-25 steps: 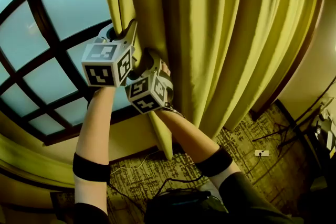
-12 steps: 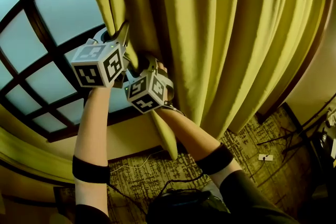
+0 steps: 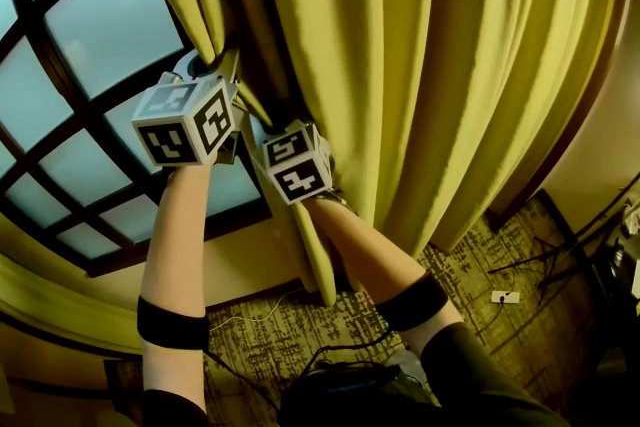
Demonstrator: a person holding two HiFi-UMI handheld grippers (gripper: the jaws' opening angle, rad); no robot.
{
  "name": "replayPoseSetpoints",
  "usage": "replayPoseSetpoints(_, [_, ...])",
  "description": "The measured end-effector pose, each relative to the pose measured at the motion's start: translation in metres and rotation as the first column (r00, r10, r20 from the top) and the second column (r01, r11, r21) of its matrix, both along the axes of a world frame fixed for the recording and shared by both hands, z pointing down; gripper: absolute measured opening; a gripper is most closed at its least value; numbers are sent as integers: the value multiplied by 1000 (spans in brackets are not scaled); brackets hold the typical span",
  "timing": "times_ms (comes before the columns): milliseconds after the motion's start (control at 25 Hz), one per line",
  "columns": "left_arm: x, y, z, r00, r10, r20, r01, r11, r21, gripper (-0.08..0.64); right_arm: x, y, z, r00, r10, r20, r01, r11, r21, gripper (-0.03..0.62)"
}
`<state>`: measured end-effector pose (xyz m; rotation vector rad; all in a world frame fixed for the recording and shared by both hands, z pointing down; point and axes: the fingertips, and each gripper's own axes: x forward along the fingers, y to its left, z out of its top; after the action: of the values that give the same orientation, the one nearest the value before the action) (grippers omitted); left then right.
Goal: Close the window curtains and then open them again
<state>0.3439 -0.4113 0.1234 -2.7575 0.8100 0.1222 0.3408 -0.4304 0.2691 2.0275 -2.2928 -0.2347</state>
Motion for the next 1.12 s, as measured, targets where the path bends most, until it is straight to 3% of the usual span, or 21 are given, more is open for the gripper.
replayPoseSetpoints(640, [164, 40, -31, 996, -75, -54, 77, 996, 39, 5, 172, 38, -22, 995, -51, 90, 49, 998, 31, 31])
replayPoseSetpoints(1120, [271, 85, -75, 992, -50, -113, 60, 994, 88, 5, 292, 85, -65, 996, 17, 85, -27, 993, 111, 29])
